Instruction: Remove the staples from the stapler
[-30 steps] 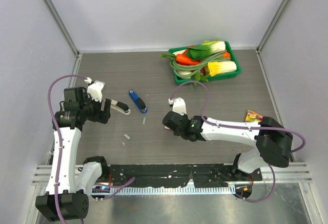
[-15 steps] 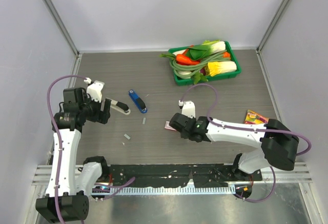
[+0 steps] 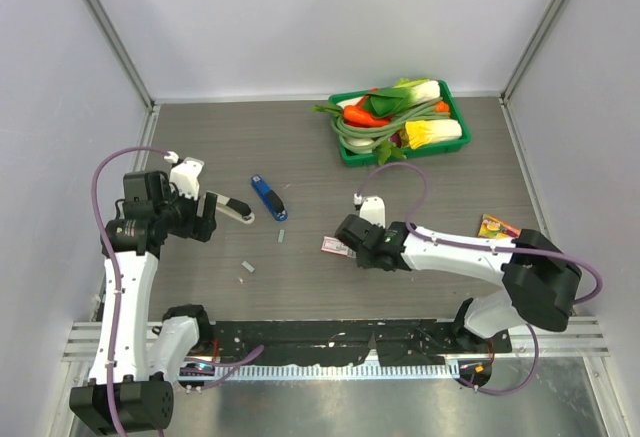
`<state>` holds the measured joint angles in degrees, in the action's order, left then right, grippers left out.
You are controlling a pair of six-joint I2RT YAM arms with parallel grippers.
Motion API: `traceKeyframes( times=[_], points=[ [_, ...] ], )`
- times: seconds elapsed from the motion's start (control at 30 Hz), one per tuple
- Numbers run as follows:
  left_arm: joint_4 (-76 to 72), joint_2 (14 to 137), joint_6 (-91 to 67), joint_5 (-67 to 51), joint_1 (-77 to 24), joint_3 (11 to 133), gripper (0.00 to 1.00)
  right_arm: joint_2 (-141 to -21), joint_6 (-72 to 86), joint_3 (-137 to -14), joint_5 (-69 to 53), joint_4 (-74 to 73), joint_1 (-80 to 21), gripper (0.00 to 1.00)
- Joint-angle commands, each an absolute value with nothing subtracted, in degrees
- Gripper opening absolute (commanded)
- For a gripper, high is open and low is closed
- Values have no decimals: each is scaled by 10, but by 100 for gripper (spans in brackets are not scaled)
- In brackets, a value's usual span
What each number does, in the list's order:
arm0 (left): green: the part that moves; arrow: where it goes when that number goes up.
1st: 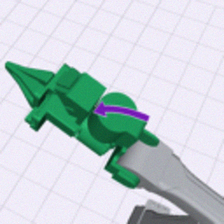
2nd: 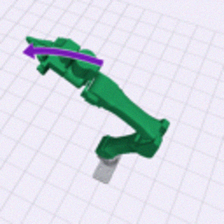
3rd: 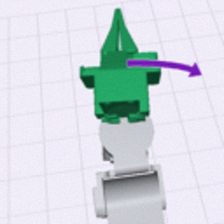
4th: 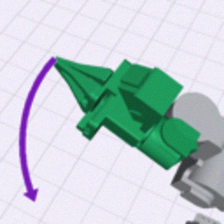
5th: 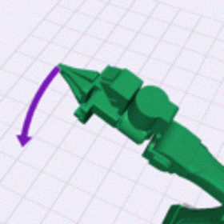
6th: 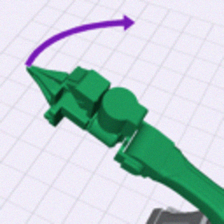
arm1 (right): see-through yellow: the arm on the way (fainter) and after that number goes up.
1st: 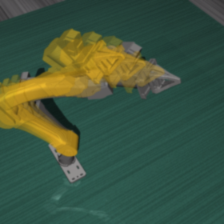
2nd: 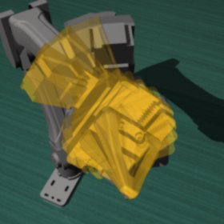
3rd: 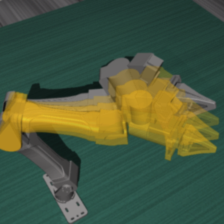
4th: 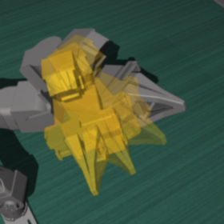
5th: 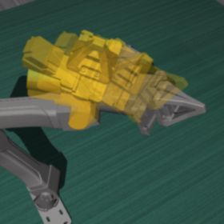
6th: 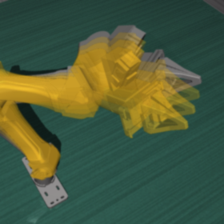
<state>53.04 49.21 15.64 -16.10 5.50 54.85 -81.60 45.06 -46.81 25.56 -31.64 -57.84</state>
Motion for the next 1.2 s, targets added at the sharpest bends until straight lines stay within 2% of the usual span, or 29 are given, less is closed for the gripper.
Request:
traceKeyframes(
  times=[0.0, 1.17],
  points=[
    [521, 482, 156, -173, 59, 563, 80, -833, 442, -486, 240, -301, -572, 1],
    [519, 466, 158, -172, 59, 548, 80, -882, 403, -522, 208, -276, -526, 1]
  ],
)
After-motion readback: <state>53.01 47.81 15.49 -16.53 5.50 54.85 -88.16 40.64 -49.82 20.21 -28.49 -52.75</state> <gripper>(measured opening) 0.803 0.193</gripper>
